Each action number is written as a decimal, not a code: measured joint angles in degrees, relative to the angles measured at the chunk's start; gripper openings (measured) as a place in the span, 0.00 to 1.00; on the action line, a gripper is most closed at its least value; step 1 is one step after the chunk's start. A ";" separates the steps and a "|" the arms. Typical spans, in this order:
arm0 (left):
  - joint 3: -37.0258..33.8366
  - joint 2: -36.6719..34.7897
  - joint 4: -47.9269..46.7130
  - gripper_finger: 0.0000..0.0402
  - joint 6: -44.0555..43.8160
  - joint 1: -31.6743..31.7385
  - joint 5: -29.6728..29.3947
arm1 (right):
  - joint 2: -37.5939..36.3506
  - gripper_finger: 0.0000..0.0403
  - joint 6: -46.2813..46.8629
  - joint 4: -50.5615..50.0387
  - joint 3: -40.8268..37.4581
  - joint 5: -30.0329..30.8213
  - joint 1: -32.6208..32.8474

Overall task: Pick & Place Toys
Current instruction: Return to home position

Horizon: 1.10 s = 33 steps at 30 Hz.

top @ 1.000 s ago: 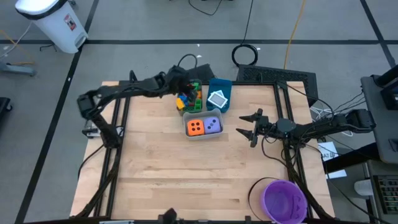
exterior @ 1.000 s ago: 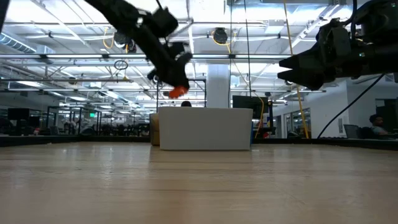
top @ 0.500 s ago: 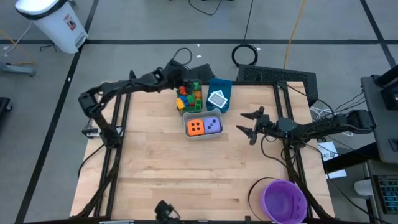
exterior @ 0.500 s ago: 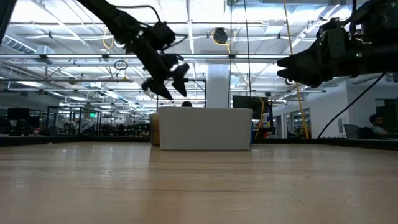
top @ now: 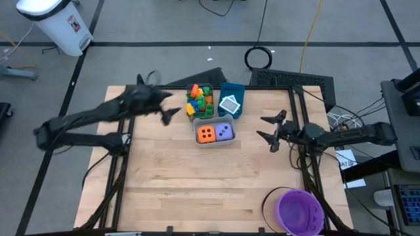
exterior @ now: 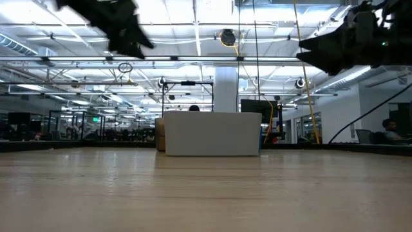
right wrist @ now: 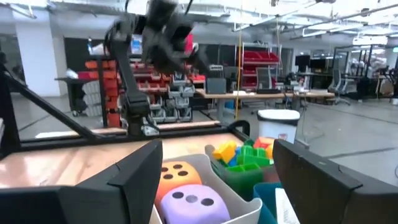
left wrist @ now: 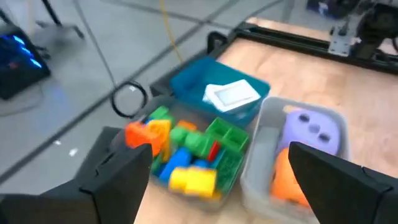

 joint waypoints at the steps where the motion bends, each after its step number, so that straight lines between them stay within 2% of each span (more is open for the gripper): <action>1: -4.37 -4.76 1.20 0.94 0.12 -0.43 -1.00 | -2.88 0.69 0.11 -2.67 0.00 0.08 0.02; 5: -19.44 -22.14 5.23 0.93 -3.32 -1.93 -1.77 | -12.83 0.69 1.67 -16.64 0.00 1.40 -0.16; 8: -27.50 -31.84 6.52 0.94 -5.12 -3.93 0.07 | -17.72 0.69 1.88 -23.53 0.00 1.26 -0.66; 14: -36.26 -46.21 6.62 0.95 -3.09 -7.85 -0.38 | -24.51 0.69 0.18 -29.69 0.00 1.73 -0.81; 17: -39.32 -51.26 6.20 0.95 -2.03 -8.69 -0.59 | -26.31 0.69 -0.01 -31.56 0.00 5.26 -0.81; 20: -41.47 -54.29 5.97 0.93 -2.02 -8.91 -0.59 | -26.79 0.69 0.17 -32.50 0.00 7.10 -0.81; 25: -42.03 -54.12 3.71 0.94 -2.73 -9.02 -2.18 | -26.77 0.69 0.54 -33.19 0.00 7.12 -0.81; 28: -42.03 -54.14 4.96 0.95 -1.14 -9.56 -0.14 | -26.75 0.69 0.61 -33.68 0.00 7.16 -0.81; 33: -46.02 -52.90 17.91 0.95 -0.24 -11.09 2.50 | -26.72 0.69 0.65 -34.96 0.00 7.21 -0.81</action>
